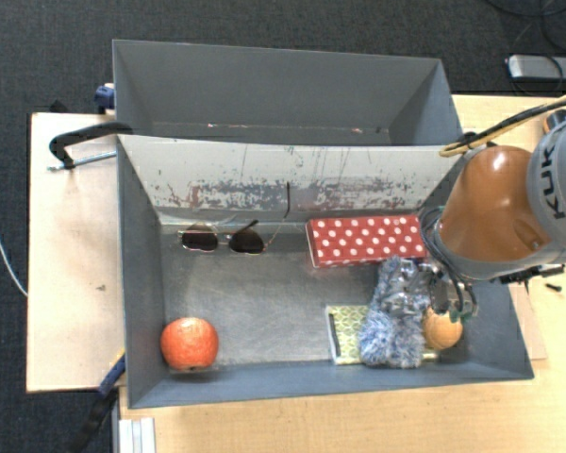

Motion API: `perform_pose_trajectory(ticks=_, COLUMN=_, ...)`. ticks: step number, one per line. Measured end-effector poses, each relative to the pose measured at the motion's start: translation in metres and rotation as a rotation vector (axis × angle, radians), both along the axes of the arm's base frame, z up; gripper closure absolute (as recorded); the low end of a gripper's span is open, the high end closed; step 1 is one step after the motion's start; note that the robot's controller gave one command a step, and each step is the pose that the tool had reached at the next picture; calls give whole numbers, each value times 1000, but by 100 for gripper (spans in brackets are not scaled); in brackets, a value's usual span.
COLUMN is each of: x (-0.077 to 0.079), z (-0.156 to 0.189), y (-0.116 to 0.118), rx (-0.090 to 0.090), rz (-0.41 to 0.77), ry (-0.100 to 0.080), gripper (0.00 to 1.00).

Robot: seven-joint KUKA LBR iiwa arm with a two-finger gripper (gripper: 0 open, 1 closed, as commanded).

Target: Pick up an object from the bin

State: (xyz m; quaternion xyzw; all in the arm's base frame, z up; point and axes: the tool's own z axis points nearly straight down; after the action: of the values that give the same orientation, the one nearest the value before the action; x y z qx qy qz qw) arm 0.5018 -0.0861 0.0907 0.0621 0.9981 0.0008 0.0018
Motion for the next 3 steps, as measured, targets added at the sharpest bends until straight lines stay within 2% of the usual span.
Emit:
perform_pose_trajectory(ticks=1, x=5, z=42, y=-4, rx=-1, rz=-17, ry=1, gripper=100)
perform_pose_trajectory(ticks=2, x=1, z=64, y=-4, rx=-2, rz=-17, ry=-3, gripper=100)
perform_pose_trajectory(ticks=3, x=6, z=73, y=-6, rx=-2, rz=-6, ry=-2, gripper=0)
